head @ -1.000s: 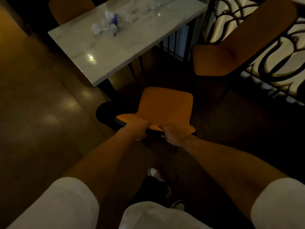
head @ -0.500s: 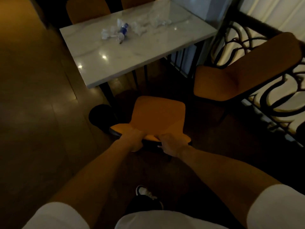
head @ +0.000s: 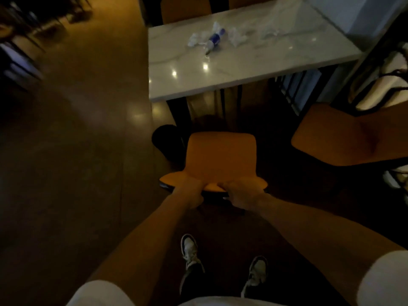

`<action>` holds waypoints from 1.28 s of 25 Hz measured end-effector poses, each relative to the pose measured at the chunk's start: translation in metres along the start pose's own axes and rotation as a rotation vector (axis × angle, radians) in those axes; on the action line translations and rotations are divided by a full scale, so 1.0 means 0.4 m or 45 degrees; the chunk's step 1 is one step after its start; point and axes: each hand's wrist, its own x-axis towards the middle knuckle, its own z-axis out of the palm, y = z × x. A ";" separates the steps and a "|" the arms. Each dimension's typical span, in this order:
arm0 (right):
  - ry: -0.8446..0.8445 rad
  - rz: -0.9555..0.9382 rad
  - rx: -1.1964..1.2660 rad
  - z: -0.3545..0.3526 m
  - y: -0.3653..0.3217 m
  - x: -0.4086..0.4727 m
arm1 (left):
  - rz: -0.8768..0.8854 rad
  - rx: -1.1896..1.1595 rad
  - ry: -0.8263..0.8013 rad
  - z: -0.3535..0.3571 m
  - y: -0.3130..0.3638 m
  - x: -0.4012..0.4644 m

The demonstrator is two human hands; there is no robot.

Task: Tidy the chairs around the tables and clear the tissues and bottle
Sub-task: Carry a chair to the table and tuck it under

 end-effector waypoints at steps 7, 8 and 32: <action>-0.033 -0.174 -0.242 -0.088 0.109 -0.052 | -0.195 -0.248 0.006 -0.024 0.127 0.016; -0.039 -0.170 -0.266 -0.091 0.126 -0.055 | -0.179 -0.259 0.014 -0.024 0.138 0.026; -0.138 -0.017 -0.159 -0.139 0.141 -0.100 | 0.001 -0.072 0.159 -0.011 0.071 -0.015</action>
